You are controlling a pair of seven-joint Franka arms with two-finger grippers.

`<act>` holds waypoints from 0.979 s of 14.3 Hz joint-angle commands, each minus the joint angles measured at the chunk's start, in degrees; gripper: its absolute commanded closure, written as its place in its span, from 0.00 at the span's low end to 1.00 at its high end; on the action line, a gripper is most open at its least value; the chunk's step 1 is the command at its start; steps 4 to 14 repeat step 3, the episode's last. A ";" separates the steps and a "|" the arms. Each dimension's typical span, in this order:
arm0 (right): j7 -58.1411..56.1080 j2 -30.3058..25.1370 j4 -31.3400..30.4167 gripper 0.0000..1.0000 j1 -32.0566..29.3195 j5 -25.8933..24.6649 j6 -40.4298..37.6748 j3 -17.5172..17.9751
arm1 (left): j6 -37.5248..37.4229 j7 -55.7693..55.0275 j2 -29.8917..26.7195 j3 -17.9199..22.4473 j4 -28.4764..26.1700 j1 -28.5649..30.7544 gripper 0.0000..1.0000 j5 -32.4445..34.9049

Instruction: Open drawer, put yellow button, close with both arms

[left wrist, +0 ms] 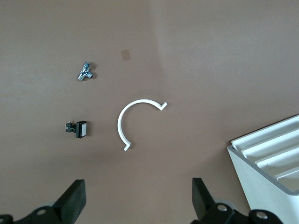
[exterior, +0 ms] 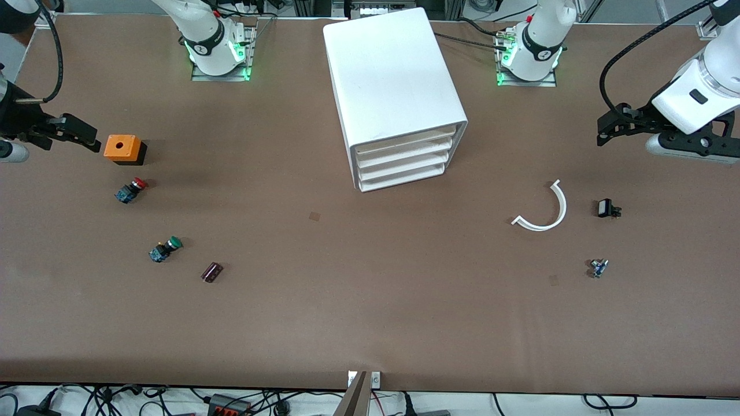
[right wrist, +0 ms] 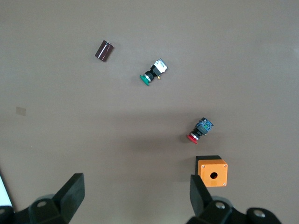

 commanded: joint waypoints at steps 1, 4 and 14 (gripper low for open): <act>-0.80 -1.42 -1.53 0.00 0.33 -0.54 0.24 -0.33 | -0.86 -0.19 -0.99 -0.50 -0.02 0.16 0.00 1.20; -0.80 -1.33 -1.53 0.00 0.25 -0.54 0.24 -0.33 | -0.86 -0.18 -0.99 -0.50 -0.02 0.16 0.00 1.20; -0.80 -1.33 -1.53 0.00 0.25 -0.54 0.24 -0.33 | -0.86 -0.18 -0.99 -0.50 -0.02 0.16 0.00 1.20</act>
